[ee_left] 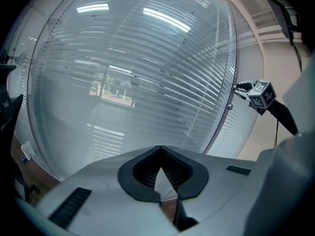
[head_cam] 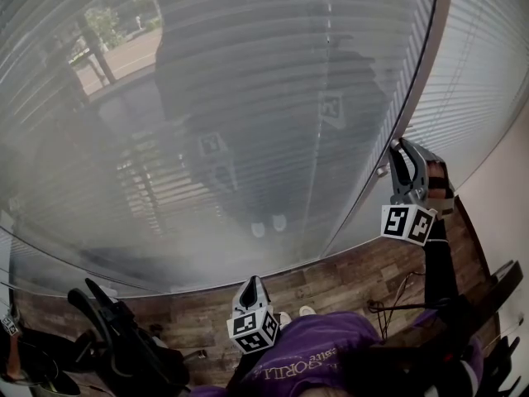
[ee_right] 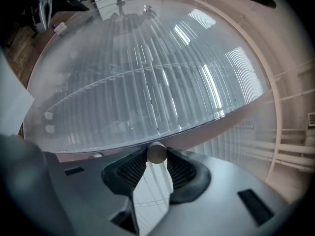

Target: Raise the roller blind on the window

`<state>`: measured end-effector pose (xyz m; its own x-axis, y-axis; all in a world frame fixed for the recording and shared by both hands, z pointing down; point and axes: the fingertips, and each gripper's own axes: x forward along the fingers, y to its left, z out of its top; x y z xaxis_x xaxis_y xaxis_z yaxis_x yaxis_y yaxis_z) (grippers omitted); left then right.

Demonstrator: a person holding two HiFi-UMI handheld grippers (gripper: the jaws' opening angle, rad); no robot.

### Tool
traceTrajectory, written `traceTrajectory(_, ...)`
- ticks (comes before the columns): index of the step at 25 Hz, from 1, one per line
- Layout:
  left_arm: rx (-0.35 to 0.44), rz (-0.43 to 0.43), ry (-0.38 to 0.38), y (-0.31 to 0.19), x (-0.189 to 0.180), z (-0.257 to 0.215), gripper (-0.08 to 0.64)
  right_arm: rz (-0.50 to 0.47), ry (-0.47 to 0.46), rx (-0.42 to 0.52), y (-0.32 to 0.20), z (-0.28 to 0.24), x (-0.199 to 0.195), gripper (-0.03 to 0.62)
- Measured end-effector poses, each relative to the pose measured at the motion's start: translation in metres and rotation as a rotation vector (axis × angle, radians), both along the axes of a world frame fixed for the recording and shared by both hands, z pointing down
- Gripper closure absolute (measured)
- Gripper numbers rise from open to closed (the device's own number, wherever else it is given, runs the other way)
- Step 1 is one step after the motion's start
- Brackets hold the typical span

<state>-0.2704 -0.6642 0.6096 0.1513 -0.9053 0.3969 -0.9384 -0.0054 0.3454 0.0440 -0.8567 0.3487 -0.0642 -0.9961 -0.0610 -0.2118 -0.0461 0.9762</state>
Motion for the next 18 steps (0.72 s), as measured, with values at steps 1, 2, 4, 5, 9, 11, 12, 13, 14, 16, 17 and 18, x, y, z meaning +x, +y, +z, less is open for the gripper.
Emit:
traceTrajectory(1, 0.000, -0.001, -0.001, 0.000, 0.000, -0.001, 0.560, 0.003, -0.011, 0.011, 0.000, 0.000, 0.002, 0.468)
traceTrajectory(2, 0.000, -0.002, -0.002, 0.001, 0.000, -0.001, 0.560, 0.003, -0.027, 0.022, 0.001, -0.001, 0.003, 0.468)
traceTrajectory(4, 0.000, -0.004, -0.005, 0.001, 0.000, -0.001, 0.560, 0.001, -0.073, 0.034, 0.007, 0.001, 0.004, 0.468)
traceTrajectory(5, 0.000, -0.006, -0.007, 0.002, -0.002, -0.001, 0.560, 0.000, -0.099, 0.033, 0.011, 0.004, 0.004, 0.468)
traceTrajectory(9, -0.003, -0.013, -0.011, 0.004, -0.006, 0.001, 0.560, -0.033, -0.197, 0.038, 0.031, 0.013, -0.009, 0.468)
traceTrajectory(11, -0.003, -0.010, -0.014, 0.002, -0.004, -0.001, 0.560, -0.068, -0.288, 0.040, 0.040, 0.013, -0.019, 0.468)
traceTrajectory(12, -0.003, -0.005, -0.016, 0.001, -0.003, -0.001, 0.560, -0.088, -0.351, 0.031, 0.044, 0.013, -0.025, 0.468)
traceTrajectory(13, -0.002, 0.001, -0.018, 0.001, -0.002, -0.001, 0.560, -0.112, -0.421, 0.016, 0.047, 0.014, -0.032, 0.468)
traceTrajectory(14, -0.002, 0.007, -0.022, 0.000, -0.001, -0.001, 0.560, -0.141, -0.496, -0.003, 0.050, 0.014, -0.040, 0.468)
traceTrajectory(16, -0.004, 0.018, -0.027, 0.001, 0.001, 0.001, 0.560, -0.214, -0.673, -0.042, 0.055, 0.014, -0.055, 0.468)
traceTrajectory(17, -0.007, 0.021, -0.027, 0.001, 0.001, 0.002, 0.560, -0.246, -0.781, -0.064, 0.057, 0.016, -0.060, 0.469)
traceTrajectory(18, -0.010, 0.022, -0.026, 0.001, 0.002, 0.002, 0.560, -0.262, -0.889, -0.091, 0.059, 0.019, -0.062, 0.489)
